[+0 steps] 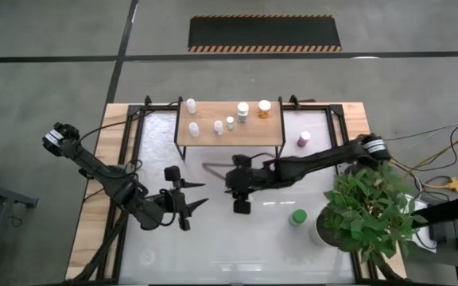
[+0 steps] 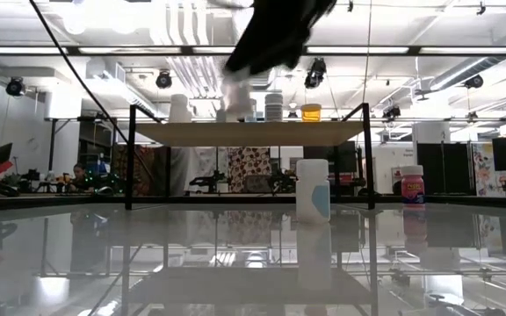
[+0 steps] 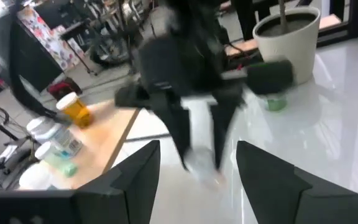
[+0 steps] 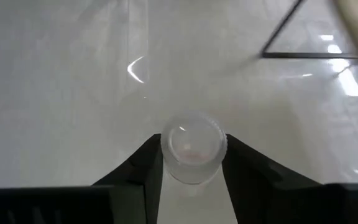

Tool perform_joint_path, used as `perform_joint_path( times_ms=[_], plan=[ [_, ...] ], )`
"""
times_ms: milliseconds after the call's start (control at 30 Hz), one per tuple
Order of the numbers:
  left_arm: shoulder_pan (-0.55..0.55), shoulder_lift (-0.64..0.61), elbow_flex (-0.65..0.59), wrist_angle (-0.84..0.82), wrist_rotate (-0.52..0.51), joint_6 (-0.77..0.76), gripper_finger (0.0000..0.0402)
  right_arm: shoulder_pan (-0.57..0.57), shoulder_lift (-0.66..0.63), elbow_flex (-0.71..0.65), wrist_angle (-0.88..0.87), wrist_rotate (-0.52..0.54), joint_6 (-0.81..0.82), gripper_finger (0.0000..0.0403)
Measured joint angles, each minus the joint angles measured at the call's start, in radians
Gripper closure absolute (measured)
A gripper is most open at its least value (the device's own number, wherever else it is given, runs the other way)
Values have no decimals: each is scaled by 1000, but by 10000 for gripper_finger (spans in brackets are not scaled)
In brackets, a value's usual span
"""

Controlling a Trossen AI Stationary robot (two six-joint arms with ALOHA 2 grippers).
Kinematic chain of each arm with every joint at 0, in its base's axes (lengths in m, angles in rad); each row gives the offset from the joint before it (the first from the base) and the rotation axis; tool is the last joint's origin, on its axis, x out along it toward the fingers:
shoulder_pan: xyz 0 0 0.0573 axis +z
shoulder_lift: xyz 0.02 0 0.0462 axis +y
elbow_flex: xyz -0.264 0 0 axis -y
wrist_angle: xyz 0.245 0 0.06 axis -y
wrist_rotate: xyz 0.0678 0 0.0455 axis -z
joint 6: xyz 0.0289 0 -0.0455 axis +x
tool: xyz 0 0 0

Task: Pick and place medicine bottles onto shelf by color
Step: Put the transparent pill bottle on the shelf

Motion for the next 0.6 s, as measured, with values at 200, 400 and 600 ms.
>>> perform_joint_path(
  times_ms=[200,400,600],
  plan=[
    [2,0,1,-5,-13,32,207,-25,-183,0,-141,1,87,274],
    [13,0,0,-6,-98,57,207,-62,-329,0,-163,60,149,273],
    [25,0,0,-7,-131,88,207,-161,-408,0,-217,116,180,273]
  ],
)
